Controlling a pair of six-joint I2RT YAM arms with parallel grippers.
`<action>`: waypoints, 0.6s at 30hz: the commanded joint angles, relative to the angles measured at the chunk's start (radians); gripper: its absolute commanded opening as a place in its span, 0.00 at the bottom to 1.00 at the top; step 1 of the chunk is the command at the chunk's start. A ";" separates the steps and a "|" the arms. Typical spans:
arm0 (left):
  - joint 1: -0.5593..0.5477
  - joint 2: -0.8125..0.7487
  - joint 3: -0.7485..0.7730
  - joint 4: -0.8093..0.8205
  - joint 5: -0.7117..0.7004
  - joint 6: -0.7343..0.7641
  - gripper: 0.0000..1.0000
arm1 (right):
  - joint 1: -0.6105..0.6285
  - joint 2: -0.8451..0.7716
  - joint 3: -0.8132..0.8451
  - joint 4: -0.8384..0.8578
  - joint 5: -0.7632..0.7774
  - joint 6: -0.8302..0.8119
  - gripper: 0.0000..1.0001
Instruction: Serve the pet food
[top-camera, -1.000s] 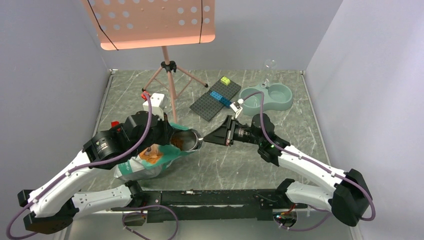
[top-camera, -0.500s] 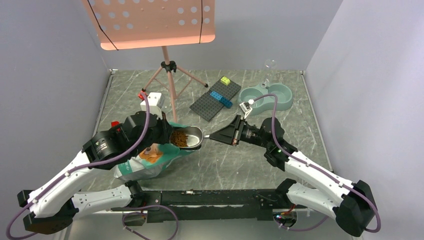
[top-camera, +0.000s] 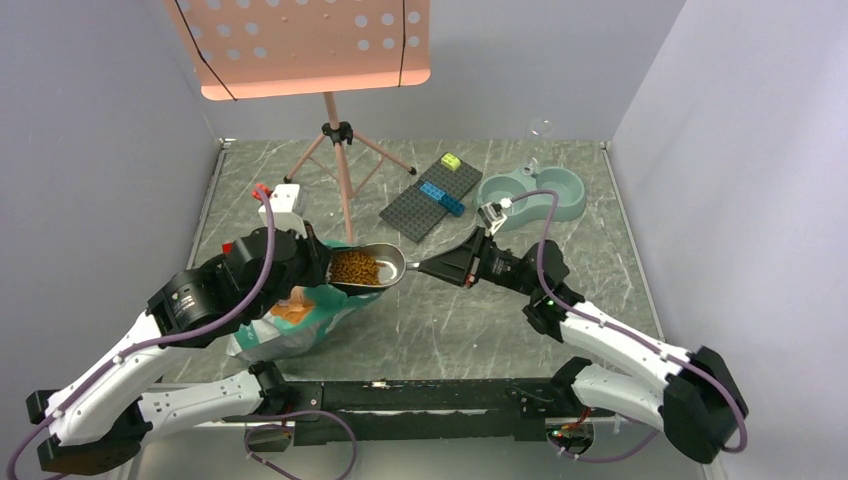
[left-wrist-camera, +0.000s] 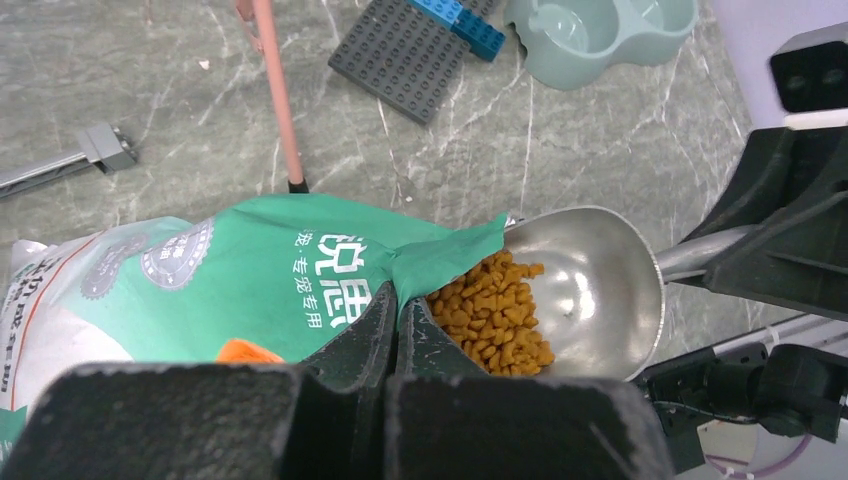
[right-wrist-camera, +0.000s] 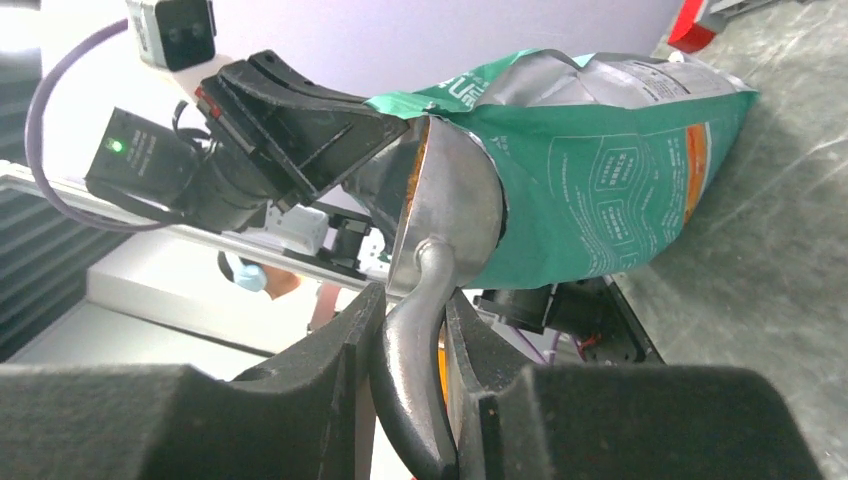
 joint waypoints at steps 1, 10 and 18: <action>-0.010 -0.043 0.045 0.134 -0.023 -0.032 0.00 | -0.024 0.069 0.011 0.219 0.059 0.064 0.00; -0.010 -0.027 0.050 0.154 -0.015 -0.033 0.00 | -0.033 -0.017 -0.004 0.084 0.083 0.005 0.00; -0.010 0.004 0.108 0.064 -0.107 -0.054 0.00 | -0.088 -0.120 0.006 -0.089 0.052 -0.018 0.00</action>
